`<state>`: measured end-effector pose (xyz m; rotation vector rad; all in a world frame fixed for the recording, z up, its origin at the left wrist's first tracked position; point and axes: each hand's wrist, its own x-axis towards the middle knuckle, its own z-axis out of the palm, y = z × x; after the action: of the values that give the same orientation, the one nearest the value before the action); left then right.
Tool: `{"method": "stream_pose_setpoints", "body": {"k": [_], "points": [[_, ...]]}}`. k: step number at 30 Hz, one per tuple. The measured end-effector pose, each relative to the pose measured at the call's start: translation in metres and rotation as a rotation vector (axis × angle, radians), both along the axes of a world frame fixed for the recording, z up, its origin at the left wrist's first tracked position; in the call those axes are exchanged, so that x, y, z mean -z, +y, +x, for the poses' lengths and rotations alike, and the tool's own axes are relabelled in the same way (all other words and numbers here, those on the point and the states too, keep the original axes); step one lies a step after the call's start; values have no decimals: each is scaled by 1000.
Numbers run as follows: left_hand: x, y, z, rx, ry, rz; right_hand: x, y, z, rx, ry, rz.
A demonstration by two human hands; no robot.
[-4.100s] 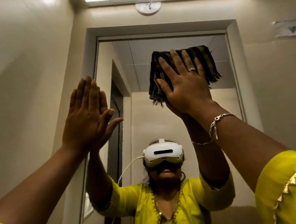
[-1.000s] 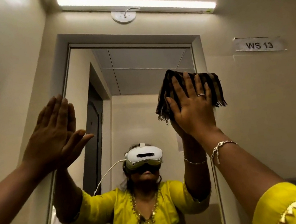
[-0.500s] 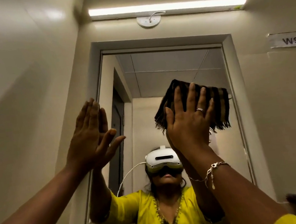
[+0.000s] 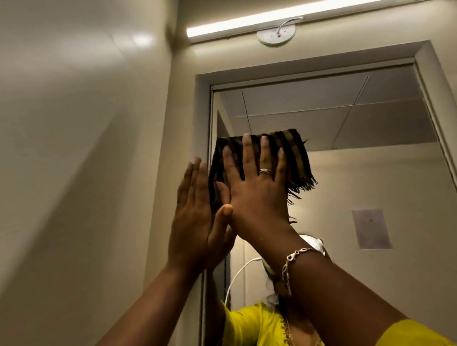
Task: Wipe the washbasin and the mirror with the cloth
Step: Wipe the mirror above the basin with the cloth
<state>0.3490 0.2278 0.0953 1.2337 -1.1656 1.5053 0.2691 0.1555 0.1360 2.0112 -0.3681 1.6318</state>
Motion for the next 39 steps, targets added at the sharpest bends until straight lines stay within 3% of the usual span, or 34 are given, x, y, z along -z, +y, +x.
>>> {"method": "stream_pose_setpoints", "body": {"k": [8, 16, 26, 39], "points": [[-1, -1, 0, -16, 6, -20, -8, 5, -2, 42, 146, -74], [-1, -1, 2, -156, -19, 11, 16, -11, -1, -80, -56, -120], [-1, -2, 6, -451, -22, 102, 19, -57, -48, -50, -95, -148], [-1, -2, 1, -453, 0, 123, 14, -145, -146, 59, -123, -43]]}}
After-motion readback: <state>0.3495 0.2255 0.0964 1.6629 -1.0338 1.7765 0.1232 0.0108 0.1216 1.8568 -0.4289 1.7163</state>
